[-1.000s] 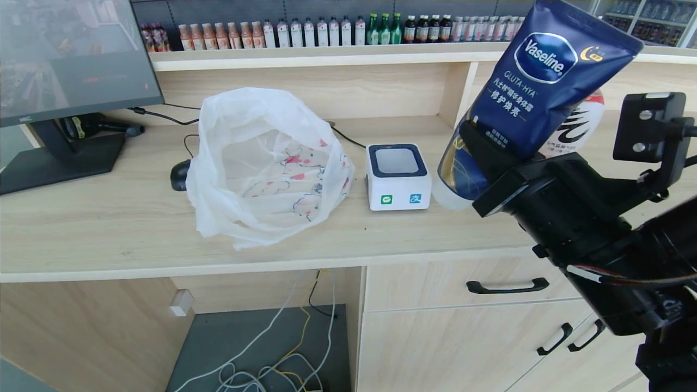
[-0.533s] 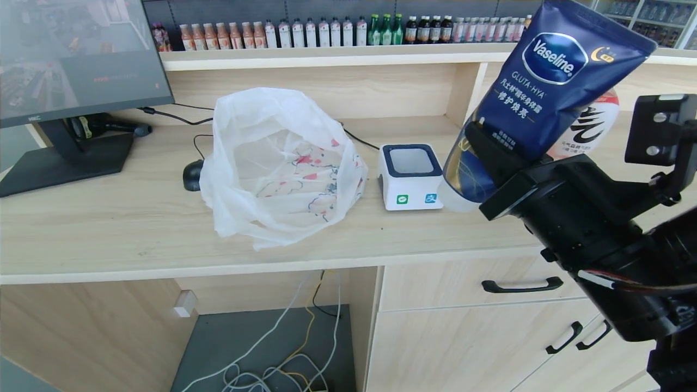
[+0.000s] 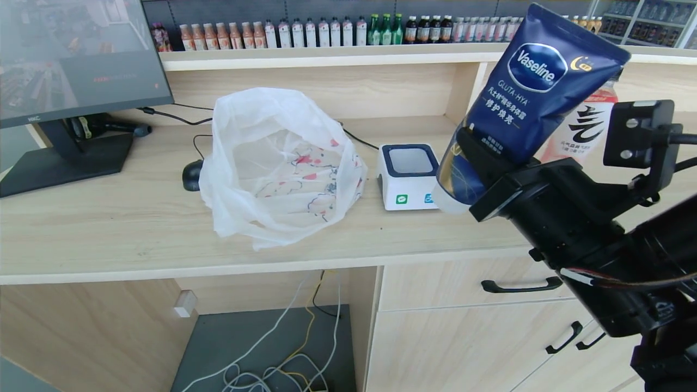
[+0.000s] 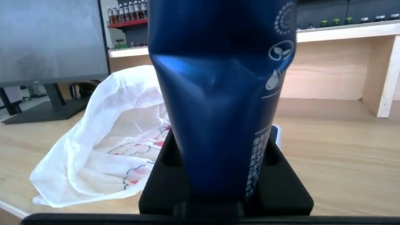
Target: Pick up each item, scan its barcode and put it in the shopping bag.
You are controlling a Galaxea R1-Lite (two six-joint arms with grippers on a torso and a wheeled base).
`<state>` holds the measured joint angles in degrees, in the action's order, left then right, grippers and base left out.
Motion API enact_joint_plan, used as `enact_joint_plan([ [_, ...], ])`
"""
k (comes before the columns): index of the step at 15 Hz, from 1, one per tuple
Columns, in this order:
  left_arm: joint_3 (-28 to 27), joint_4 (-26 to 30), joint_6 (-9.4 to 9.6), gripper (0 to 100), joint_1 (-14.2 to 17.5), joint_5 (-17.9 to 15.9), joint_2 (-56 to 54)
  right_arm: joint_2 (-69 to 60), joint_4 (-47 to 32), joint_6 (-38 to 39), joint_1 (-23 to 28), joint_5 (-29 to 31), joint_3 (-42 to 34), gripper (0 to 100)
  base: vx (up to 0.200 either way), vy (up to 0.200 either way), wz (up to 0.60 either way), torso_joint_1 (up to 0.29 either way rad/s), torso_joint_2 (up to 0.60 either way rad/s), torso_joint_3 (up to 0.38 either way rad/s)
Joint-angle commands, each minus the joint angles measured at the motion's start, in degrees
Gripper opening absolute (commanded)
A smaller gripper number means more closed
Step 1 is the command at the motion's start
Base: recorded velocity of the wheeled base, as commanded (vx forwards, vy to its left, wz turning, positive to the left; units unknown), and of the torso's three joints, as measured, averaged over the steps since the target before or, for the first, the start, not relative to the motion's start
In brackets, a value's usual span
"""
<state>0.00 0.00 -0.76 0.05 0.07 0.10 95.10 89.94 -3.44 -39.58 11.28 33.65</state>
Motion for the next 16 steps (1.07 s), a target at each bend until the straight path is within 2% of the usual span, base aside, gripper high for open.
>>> enact_joint_plan([
  [1, 0.0, 0.0, -0.04, 100, 0.04, 0.01, -0.01, 0.7, 0.06, 0.1, 0.82, 0.68, 0.72, 0, 0.0, 0.0, 0.0, 0.0, 0.0, 0.0],
  [3, 0.0, 0.0, -0.04, 100, 0.04, 0.01, -0.01, 1.41, 0.06, 0.1, 1.53, 3.31, -0.86, 0, 0.0, 0.0, 0.0, 0.0, 0.0, 0.0],
  [5, 0.0, 0.0, -0.04, 100, 0.04, 0.01, -0.01, 3.69, 0.06, 2.12, 3.28, 3.31, 0.63, 0, 0.0, 0.0, 0.0, 0.0, 0.0, 0.0],
  [8, 0.0, 0.0, -0.04, 100, 0.04, 0.01, -0.01, 5.62, -4.51, 7.83, 4.69, 3.05, 11.0, 0, 0.0, 0.0, 0.0, 0.0, 0.0, 0.0],
  [10, 0.0, 0.0, -0.04, 100, 0.04, 0.01, -0.01, 6.41, -6.62, 11.08, 4.69, 2.7, 14.34, 0, 0.0, 0.0, 0.0, 0.0, 0.0, 0.0],
  [13, 0.0, 0.0, -0.04, 100, 0.04, 0.01, -0.01, 8.35, -8.12, 17.41, 5.92, -2.84, 18.03, 0, 0.0, 0.0, 0.0, 0.0, 0.0, 0.0],
  [14, 0.0, 0.0, -0.04, 100, 0.04, 0.01, -0.01, 9.58, -8.03, 22.42, 5.92, -6.44, 20.76, 0, 0.0, 0.0, 0.0, 0.0, 0.0, 0.0],
  [16, 0.0, 0.0, -0.04, 100, 0.04, 0.01, 0.08, 10.37, -8.12, 26.82, 5.92, -8.02, 22.69, 0, 0.0, 0.0, 0.0, 0.0, 0.0, 0.0],
])
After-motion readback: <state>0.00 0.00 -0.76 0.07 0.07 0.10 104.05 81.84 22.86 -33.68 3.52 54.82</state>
